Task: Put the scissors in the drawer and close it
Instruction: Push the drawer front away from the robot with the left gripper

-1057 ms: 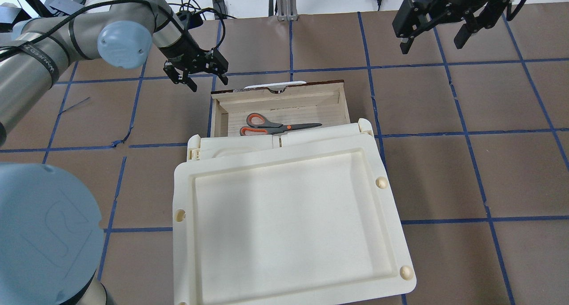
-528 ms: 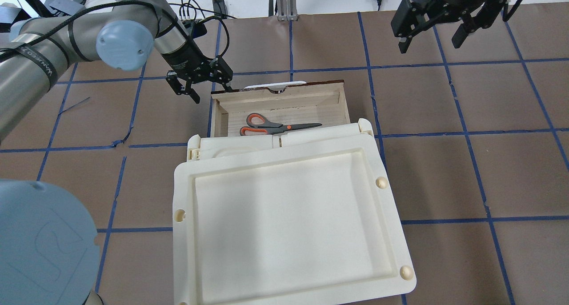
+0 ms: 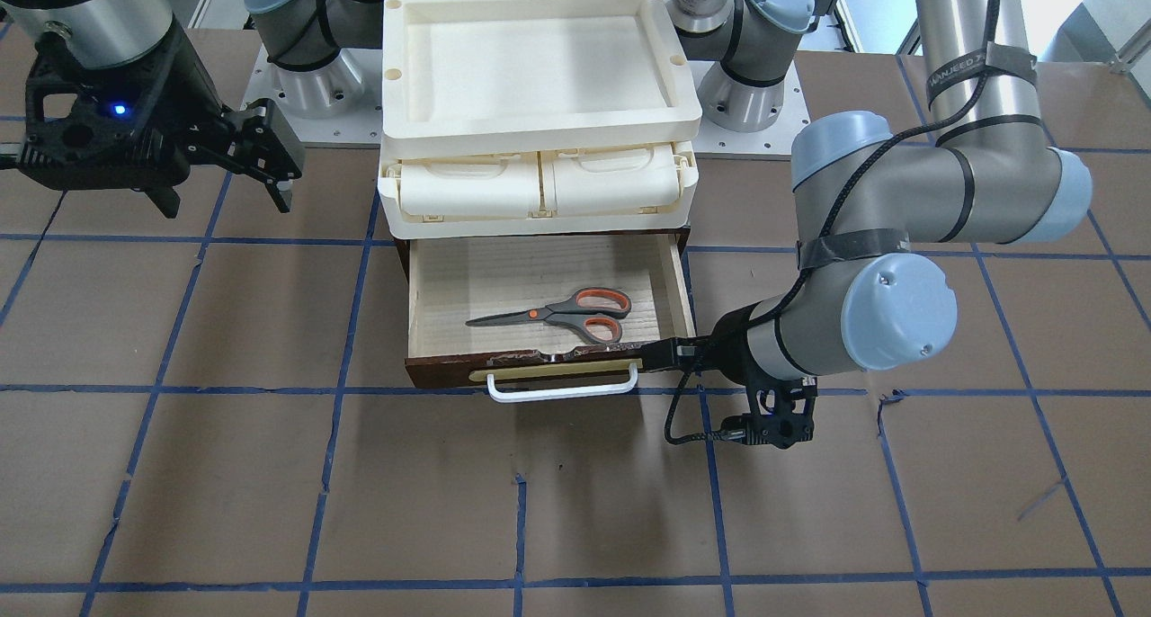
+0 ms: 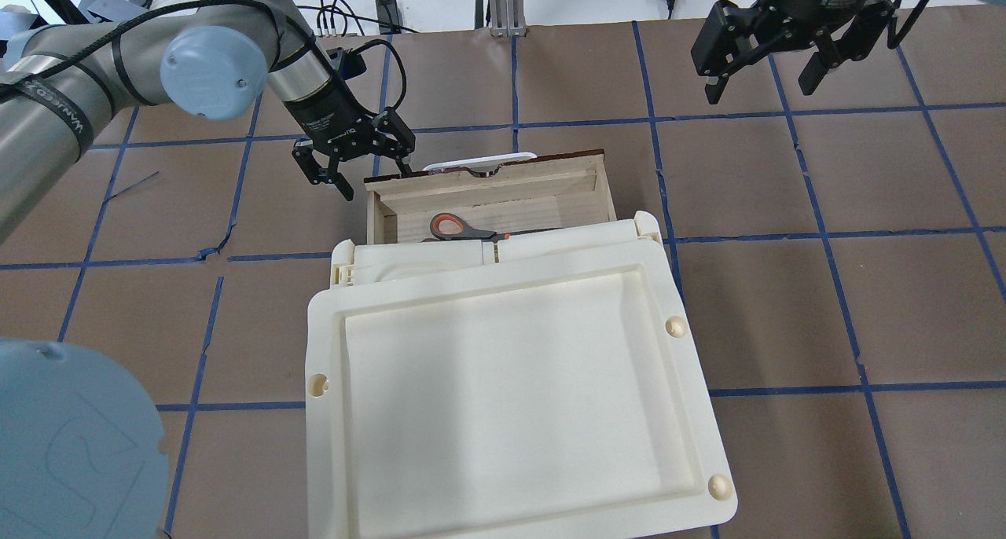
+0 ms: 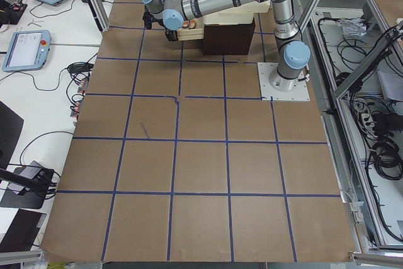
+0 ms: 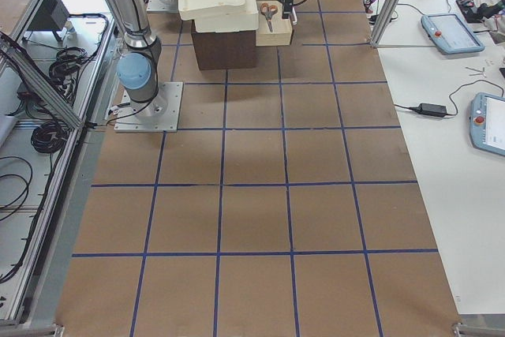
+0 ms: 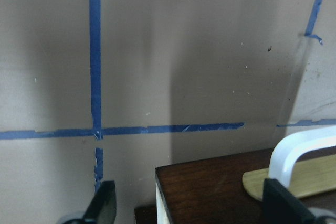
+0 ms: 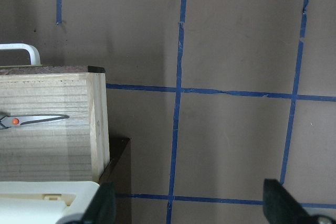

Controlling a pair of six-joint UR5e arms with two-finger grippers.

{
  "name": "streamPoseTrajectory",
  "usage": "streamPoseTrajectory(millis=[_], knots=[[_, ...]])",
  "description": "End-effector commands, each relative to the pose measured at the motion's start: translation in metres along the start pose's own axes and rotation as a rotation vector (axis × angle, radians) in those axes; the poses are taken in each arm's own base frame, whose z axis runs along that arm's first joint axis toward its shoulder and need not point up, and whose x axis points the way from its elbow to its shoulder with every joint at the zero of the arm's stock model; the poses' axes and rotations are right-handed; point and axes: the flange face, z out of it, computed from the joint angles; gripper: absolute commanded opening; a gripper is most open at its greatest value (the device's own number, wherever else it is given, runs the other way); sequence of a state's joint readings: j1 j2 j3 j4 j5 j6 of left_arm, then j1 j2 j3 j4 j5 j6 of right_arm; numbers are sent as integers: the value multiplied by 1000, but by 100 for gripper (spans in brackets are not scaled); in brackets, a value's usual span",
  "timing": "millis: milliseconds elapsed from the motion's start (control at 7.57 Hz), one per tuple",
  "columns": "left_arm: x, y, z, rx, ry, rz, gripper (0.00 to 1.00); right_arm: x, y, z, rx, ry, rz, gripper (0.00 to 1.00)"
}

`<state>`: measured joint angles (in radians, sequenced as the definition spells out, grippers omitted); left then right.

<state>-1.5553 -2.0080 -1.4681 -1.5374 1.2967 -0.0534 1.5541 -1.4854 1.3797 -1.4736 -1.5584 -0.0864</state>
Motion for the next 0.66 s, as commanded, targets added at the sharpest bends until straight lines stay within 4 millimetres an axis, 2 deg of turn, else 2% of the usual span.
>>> streamPoseTrajectory(millis=[0,528], knots=[[13,16,10,-48,-11,-34,100,1,1,2,-6,6,1,100],[13,34,5,-85,-15,-52,100,1,1,2,-6,4,1,100]])
